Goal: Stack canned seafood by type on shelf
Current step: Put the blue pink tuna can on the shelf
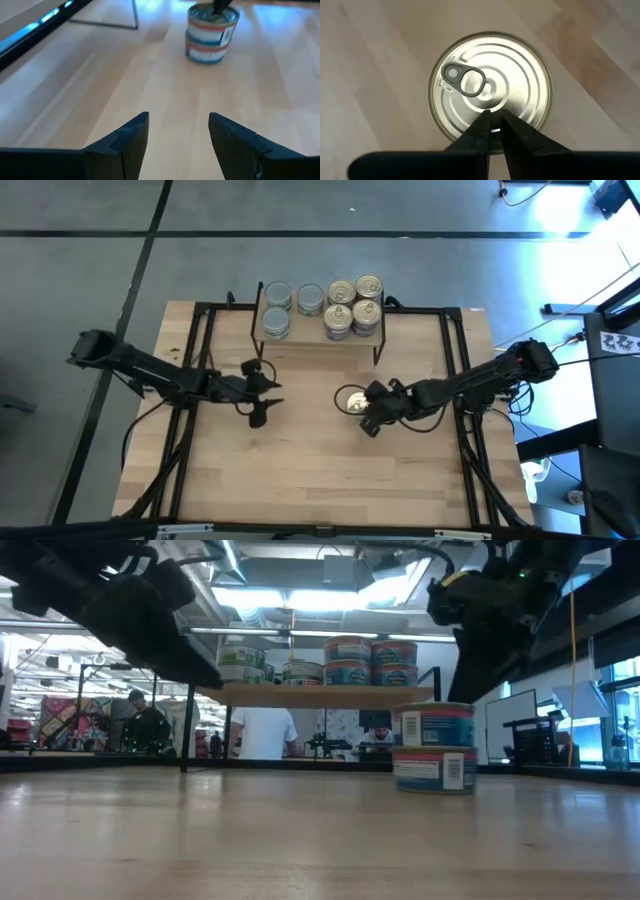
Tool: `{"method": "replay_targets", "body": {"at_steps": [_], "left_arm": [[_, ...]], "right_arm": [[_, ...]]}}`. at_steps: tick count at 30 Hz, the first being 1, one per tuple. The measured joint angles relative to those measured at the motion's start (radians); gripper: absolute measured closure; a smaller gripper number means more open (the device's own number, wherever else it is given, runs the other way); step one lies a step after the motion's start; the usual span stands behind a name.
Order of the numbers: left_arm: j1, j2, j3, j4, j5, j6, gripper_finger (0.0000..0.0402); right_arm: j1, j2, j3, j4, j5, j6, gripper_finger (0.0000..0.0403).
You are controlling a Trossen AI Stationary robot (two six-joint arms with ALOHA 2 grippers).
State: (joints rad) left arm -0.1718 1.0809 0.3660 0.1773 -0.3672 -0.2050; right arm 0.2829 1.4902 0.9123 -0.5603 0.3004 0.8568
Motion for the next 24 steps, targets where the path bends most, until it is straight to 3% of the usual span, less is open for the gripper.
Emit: {"method": "replay_targets", "body": {"at_steps": [3, 10, 19, 24], "left_arm": [[-0.015, 0.103, 0.000, 0.141, 0.001, 0.025, 0.0198], [0.002, 0.278, 0.011, 0.434, 0.019, 0.035, 0.0193], [0.077, 0.499, 0.218, 0.434, 0.119, 0.074, 0.0108], [0.075, 0.671, 0.372, 0.434, 0.123, 0.119, 0.0090]], "right_arm": [[0.007, -0.034, -0.001, -0.007, -0.001, -0.056, 0.0361], [0.070, -0.187, -0.002, -0.207, 0.033, -0.084, 0.0361], [0.126, -0.274, -0.097, -0.226, 0.063, -0.110, 0.0361], [0.161, -0.273, -0.241, -0.082, 0.047, -0.111, 0.0361]]}}
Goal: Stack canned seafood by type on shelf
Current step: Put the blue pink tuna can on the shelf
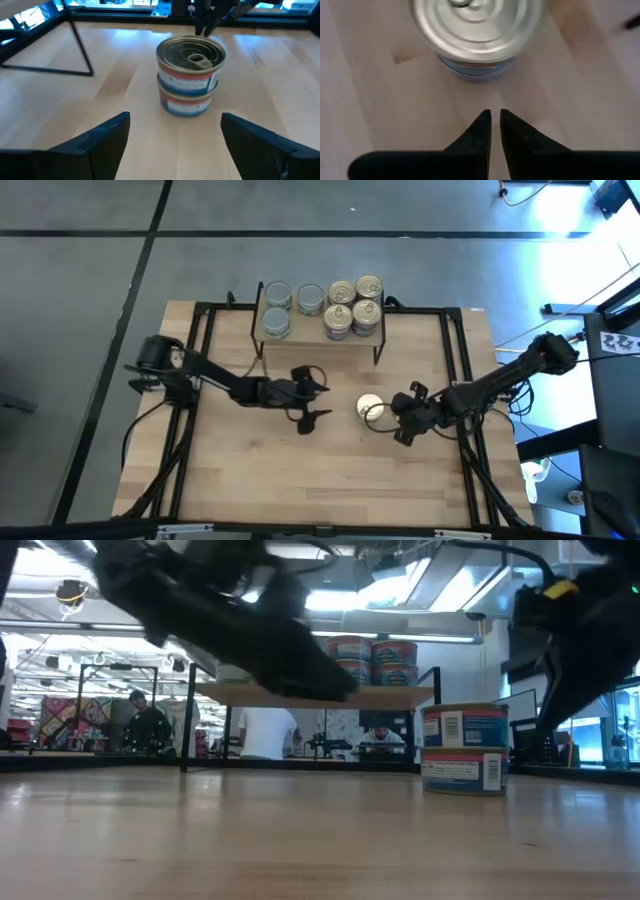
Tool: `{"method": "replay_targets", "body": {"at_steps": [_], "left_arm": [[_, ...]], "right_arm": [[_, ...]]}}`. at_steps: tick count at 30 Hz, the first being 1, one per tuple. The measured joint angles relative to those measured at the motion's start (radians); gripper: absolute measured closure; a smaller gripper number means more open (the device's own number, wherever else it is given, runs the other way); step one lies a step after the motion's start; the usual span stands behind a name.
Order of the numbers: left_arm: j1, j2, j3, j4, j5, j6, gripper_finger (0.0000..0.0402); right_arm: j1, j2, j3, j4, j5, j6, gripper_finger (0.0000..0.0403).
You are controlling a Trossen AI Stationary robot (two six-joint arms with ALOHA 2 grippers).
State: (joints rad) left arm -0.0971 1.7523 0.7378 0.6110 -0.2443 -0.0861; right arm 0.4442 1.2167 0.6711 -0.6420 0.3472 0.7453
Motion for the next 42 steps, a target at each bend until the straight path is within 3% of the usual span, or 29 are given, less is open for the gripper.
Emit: {"method": "replay_targets", "body": {"at_steps": [4, 11, 20, 25, 42], "left_arm": [[0.000, 0.125, 0.112, -0.001, 0.011, 0.023, 0.0090], [0.002, 0.249, 0.254, 0.000, 0.041, -0.001, 0.0093], [0.010, 0.349, 0.340, 0.009, 0.088, -0.017, 0.0094], [0.022, 0.378, 0.368, 0.010, 0.089, -0.016, 0.0094], [0.017, 0.360, 0.368, 0.023, 0.103, 0.019, 0.0094]], "right_arm": [[0.001, 0.000, -0.077, 0.128, -0.003, 0.005, 0.0361], [0.001, 0.000, -0.088, 0.144, 0.031, -0.015, 0.0351], [0.001, -0.001, -0.088, 0.163, 0.118, -0.103, 0.0209], [0.000, -0.001, -0.088, 0.228, 0.130, -0.196, 0.0163], [0.001, 0.032, -0.085, 0.320, 0.151, -0.279, 0.0159]]}}
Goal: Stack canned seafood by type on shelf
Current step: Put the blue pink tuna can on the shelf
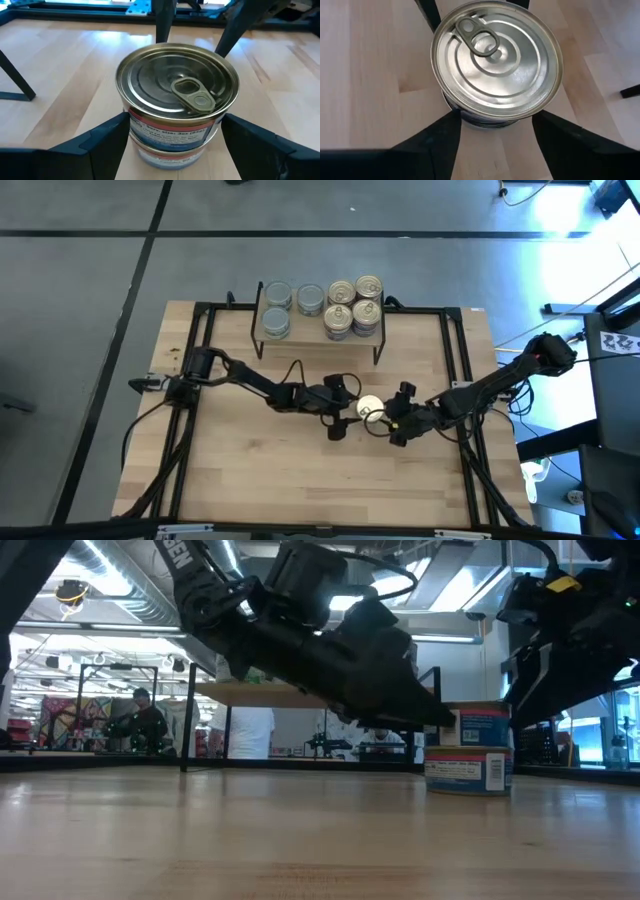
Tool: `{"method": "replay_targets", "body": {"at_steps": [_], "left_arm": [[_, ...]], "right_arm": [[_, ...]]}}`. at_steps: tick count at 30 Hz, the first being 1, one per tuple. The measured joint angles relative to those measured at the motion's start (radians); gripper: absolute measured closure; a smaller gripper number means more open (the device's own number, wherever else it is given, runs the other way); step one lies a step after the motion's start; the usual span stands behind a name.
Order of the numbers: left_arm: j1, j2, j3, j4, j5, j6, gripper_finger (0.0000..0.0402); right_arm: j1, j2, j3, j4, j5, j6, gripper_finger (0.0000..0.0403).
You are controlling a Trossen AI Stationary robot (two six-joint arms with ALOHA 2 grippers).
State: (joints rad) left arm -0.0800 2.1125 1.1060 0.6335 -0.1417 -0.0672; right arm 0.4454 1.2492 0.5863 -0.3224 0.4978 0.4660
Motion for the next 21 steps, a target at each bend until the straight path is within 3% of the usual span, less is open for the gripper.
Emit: {"method": "replay_targets", "body": {"at_steps": [9, 16, 21], "left_arm": [[-0.031, -0.122, -0.001, -0.223, -0.031, -0.009, 0.0094], [-0.073, -0.193, 0.000, -0.454, -0.034, -0.096, 0.0094], [-0.111, -0.193, -0.002, -0.548, -0.067, -0.161, 0.0094]], "right_arm": [[0.000, 0.001, 0.064, 0.034, 0.017, -0.048, 0.0160], [-0.002, 0.063, 0.080, 0.349, 0.018, -0.174, 0.0160], [-0.041, 0.164, 0.079, 0.431, -0.039, -0.186, 0.0160]]}}
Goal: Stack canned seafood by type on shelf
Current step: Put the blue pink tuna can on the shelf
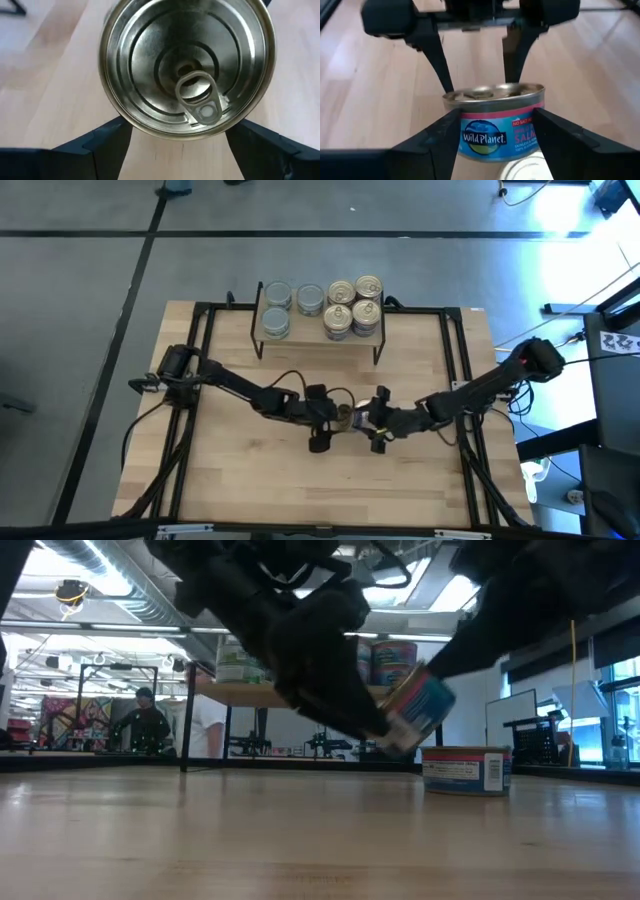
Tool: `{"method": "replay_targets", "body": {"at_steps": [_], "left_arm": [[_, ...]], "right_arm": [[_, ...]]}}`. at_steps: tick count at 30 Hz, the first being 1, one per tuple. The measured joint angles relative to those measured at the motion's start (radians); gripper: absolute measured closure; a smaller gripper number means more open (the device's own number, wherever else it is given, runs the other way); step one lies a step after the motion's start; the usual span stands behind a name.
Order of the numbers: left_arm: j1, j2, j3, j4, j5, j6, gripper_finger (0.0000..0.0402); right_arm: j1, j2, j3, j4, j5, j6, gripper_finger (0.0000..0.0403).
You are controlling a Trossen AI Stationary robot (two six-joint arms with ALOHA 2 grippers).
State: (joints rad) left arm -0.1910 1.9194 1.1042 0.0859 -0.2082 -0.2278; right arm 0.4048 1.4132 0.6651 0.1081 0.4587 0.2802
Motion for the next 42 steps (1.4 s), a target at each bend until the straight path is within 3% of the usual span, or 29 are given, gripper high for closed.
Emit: {"method": "replay_targets", "body": {"at_steps": [4, 15, 23, 25, 31, 37, 42], "left_arm": [[-0.031, -0.001, 0.000, -0.081, -0.060, -0.046, 0.0094], [-0.072, -0.004, 0.004, -0.226, -0.080, -0.135, 0.0094], [-0.109, -0.080, 0.004, -0.389, -0.086, -0.190, 0.0094], [-0.125, -0.118, 0.004, -0.390, -0.125, -0.186, 0.0094], [-0.185, -0.151, -0.003, -0.385, -0.309, -0.148, 0.0094], [-0.209, -0.139, -0.090, -0.282, -0.314, -0.168, 0.0094], [-0.210, -0.139, -0.165, -0.176, -0.313, -0.192, 0.0094]], "right_arm": [[-0.014, 0.075, -0.002, 0.057, -0.046, 0.001, 0.0160], [-0.015, 0.227, 0.029, 0.131, -0.068, -0.001, 0.0160], [-0.014, 0.159, 0.049, 0.020, -0.085, 0.010, 0.0160], [-0.014, 0.126, 0.058, -0.005, -0.085, 0.011, 0.0160], [-0.015, 0.159, 0.063, 0.162, -0.056, -0.015, 0.0160], [-0.013, 0.253, 0.060, 0.195, -0.025, -0.017, 0.0173], [-0.015, 0.275, 0.060, 0.196, -0.021, 0.000, 0.0236]]}}
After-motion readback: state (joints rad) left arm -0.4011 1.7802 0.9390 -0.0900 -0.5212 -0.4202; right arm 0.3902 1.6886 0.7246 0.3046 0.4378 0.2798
